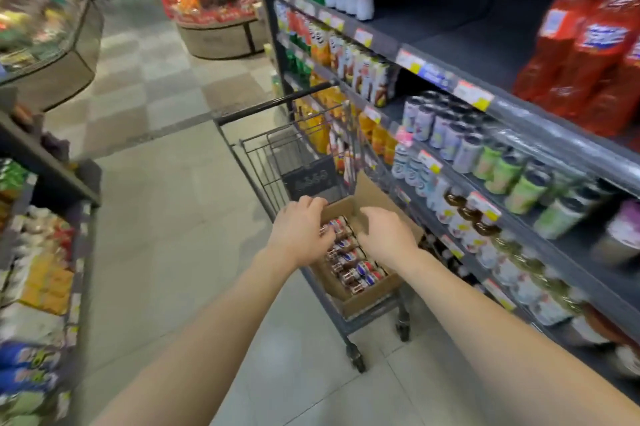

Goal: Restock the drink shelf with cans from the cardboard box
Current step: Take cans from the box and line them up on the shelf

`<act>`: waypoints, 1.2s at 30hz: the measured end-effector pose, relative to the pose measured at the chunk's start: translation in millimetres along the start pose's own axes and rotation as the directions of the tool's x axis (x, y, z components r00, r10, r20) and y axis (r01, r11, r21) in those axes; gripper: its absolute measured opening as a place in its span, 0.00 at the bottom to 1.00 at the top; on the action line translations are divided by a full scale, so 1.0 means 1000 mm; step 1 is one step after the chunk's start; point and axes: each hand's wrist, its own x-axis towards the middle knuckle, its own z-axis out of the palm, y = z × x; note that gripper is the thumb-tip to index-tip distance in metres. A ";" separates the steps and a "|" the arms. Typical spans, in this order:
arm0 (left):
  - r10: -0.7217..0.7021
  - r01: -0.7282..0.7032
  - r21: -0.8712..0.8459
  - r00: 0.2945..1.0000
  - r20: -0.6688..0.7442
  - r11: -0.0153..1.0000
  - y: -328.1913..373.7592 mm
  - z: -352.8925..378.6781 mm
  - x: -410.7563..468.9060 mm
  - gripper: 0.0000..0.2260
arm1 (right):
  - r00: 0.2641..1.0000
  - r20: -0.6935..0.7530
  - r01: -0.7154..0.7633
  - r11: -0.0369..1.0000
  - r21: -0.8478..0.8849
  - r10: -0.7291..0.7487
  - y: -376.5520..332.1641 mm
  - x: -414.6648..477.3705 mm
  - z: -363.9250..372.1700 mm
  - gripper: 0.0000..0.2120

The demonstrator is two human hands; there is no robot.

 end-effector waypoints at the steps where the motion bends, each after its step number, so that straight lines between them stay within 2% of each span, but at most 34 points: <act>1: -0.004 0.004 -0.001 1.000 0.006 1.000 -0.010 0.003 0.005 0.25 | 1.000 0.006 -0.016 1.000 0.010 0.016 -0.007 0.011 0.006 0.29; 10: 0.016 -0.010 -0.051 0.993 0.116 0.999 -0.081 0.037 0.074 0.25 | 0.986 0.091 -0.147 0.986 0.076 0.140 -0.032 0.110 0.056 0.29; 15: 0.059 -0.055 -0.031 0.981 0.186 0.998 -0.118 0.058 0.159 0.23 | 0.964 0.131 -0.247 0.964 0.096 0.233 -0.021 0.186 0.086 0.29; 18: 0.085 -0.080 -0.031 0.961 0.264 0.996 -0.135 0.076 0.213 0.23 | 0.932 0.171 -0.343 0.930 0.132 0.319 -0.009 0.231 0.101 0.24; 21: 0.104 -0.094 -0.046 0.921 0.374 0.995 -0.145 0.102 0.253 0.24 | 0.897 0.193 -0.427 0.891 0.153 0.397 0.002 0.262 0.117 0.19; 26: 0.158 -0.155 -0.049 0.846 0.510 0.987 -0.152 0.137 0.300 0.24 | 0.835 0.222 -0.544 0.813 0.205 0.503 0.014 0.290 0.136 0.24; 30: 0.234 -0.260 -0.044 0.762 0.604 0.964 -0.159 0.165 0.331 0.28 | 0.788 0.207 -0.616 0.747 0.252 0.580 0.026 0.303 0.149 0.27; 34: 0.273 -0.321 -0.061 0.675 0.686 0.945 -0.164 0.194 0.361 0.29 | 0.688 0.229 -0.726 0.656 0.208 0.689 0.034 0.313 0.159 0.25; 36: 0.320 -0.357 -0.096 0.645 0.694 0.929 -0.166 0.208 0.375 0.27 | 0.633 0.249 -0.774 0.594 0.221 0.733 0.040 0.318 0.169 0.25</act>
